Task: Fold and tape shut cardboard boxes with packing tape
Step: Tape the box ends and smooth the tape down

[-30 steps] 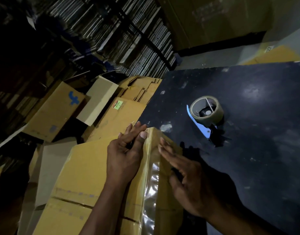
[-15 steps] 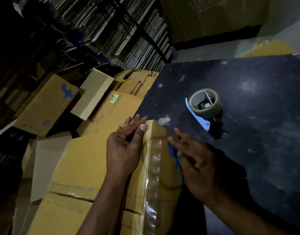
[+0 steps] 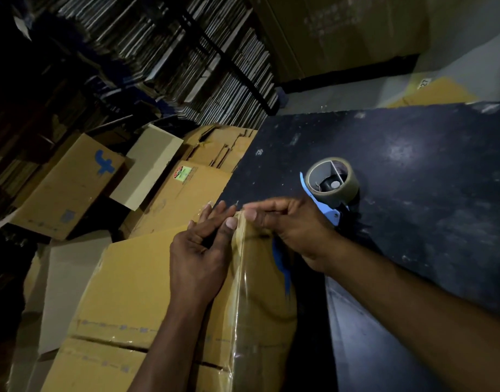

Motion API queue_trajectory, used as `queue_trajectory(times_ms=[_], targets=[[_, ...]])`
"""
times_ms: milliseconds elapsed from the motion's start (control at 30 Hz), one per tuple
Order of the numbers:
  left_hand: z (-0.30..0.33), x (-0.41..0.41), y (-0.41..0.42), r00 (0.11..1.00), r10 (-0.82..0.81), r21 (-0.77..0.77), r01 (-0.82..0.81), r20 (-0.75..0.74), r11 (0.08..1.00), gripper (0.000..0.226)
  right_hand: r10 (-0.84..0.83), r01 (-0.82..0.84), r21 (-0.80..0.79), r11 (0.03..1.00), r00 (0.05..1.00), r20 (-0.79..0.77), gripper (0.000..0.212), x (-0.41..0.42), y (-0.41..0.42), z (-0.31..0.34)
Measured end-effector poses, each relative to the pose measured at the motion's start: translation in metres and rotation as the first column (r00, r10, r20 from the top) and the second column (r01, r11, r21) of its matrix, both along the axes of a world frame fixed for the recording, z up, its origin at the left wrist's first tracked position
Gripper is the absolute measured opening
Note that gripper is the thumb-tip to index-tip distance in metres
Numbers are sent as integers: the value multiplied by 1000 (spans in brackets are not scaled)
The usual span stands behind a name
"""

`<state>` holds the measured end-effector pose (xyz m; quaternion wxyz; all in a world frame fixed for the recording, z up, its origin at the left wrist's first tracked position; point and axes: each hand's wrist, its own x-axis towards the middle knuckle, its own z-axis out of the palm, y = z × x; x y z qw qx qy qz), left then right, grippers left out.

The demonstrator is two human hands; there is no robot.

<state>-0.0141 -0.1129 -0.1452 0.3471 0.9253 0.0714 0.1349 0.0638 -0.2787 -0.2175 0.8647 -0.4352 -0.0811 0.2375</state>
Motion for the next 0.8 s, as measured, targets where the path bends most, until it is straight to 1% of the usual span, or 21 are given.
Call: queue_trajectory(times_ms=[100,267,333,467,600,800], targets=[[0,0,0,1000,-4,5,4,3,1000,30,-13,16,72,997,999,-33,22,1,9,-12],[-1,0,3,1000,-3,-20,3,1,1000,28,-77,75,78,994,997,24,28,-3,11,-21],[-2,-1,3,1000,-3,-27,3,9,1000,28,-128,126,38,991,991,46,33,-10,12,-26],[-3,0,3,1000,20,-37,-20,0,999,27,-125,148,-92,985,967,221,36,-14,9,-32],[-4,0,5,1000,13,-31,-13,5,999,28,-72,84,-56,995,979,189,37,-13,10,-24],[-3,0,3,1000,20,-36,-20,15,999,28,-96,98,-3,995,978,184,27,-4,11,-41]])
